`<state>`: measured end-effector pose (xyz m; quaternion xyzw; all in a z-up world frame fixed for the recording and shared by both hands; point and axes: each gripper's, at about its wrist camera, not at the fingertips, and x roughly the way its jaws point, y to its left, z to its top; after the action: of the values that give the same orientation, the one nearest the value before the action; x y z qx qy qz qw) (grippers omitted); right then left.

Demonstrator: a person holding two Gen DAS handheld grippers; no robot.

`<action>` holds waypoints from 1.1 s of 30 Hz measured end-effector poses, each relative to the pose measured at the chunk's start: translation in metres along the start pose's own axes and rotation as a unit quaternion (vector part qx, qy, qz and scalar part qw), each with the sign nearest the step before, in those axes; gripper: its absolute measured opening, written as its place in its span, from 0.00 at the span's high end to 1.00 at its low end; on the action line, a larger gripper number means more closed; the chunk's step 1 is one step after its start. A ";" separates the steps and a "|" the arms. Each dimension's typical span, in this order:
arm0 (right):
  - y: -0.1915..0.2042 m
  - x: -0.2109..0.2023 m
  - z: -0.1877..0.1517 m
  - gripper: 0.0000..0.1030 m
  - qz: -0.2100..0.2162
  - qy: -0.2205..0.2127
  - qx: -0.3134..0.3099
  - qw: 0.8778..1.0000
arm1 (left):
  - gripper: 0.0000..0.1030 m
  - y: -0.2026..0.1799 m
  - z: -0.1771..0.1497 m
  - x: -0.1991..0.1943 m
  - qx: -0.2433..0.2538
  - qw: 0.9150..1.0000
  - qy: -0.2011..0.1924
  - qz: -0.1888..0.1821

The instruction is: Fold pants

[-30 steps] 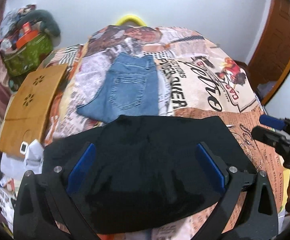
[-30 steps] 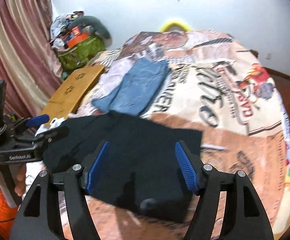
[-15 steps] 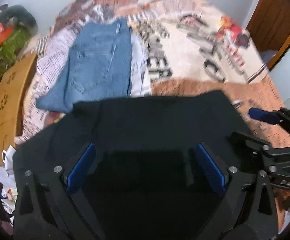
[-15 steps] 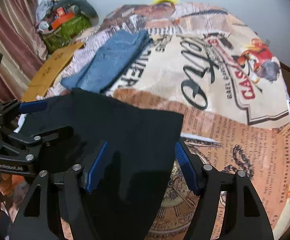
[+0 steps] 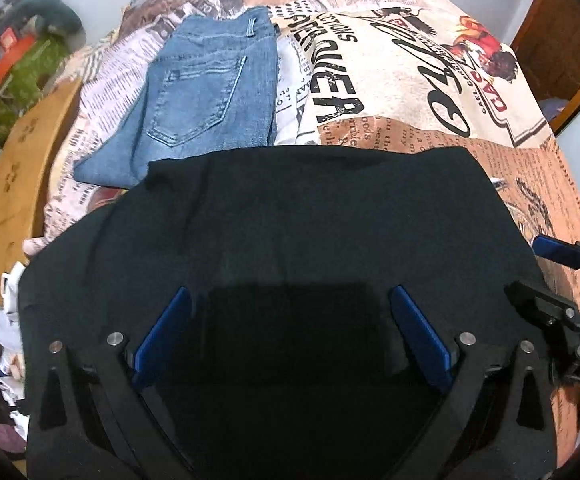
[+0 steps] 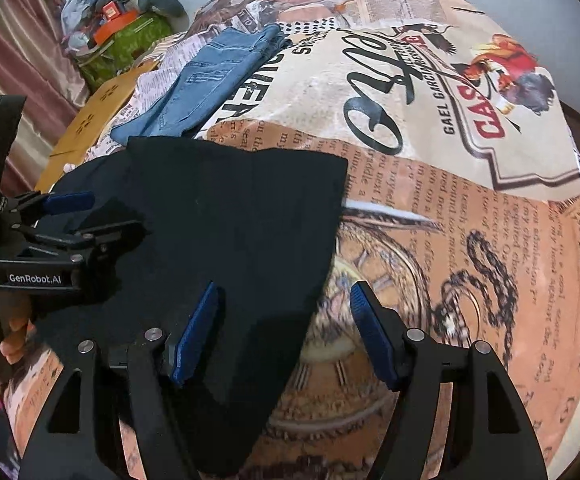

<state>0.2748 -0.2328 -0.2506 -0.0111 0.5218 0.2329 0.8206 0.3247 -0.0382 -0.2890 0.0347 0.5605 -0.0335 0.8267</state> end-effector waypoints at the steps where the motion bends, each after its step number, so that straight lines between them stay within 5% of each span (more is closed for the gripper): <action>1: 0.000 -0.002 -0.003 0.37 -0.002 0.000 0.000 1.000 | 0.02 -0.001 -0.003 -0.003 0.003 1.000 -0.003 0.004; 13: 0.005 -0.029 -0.011 0.36 -0.037 -0.013 -0.002 0.999 | 0.02 0.015 -0.036 -0.032 -0.016 1.000 -0.020 0.012; 20: 0.024 -0.052 0.001 0.36 -0.038 -0.051 -0.007 0.998 | 0.02 0.042 -0.049 -0.070 -0.046 0.996 -0.072 0.032; 33: 0.087 -0.043 0.030 0.32 -0.010 -0.073 -0.038 0.997 | 0.02 0.161 -0.083 -0.140 -0.178 0.970 -0.153 0.057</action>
<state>0.2510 -0.1637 -0.1810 -0.0304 0.4508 0.2444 0.8580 0.2112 0.1319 -0.1865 -0.0865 0.4213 0.1087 0.8962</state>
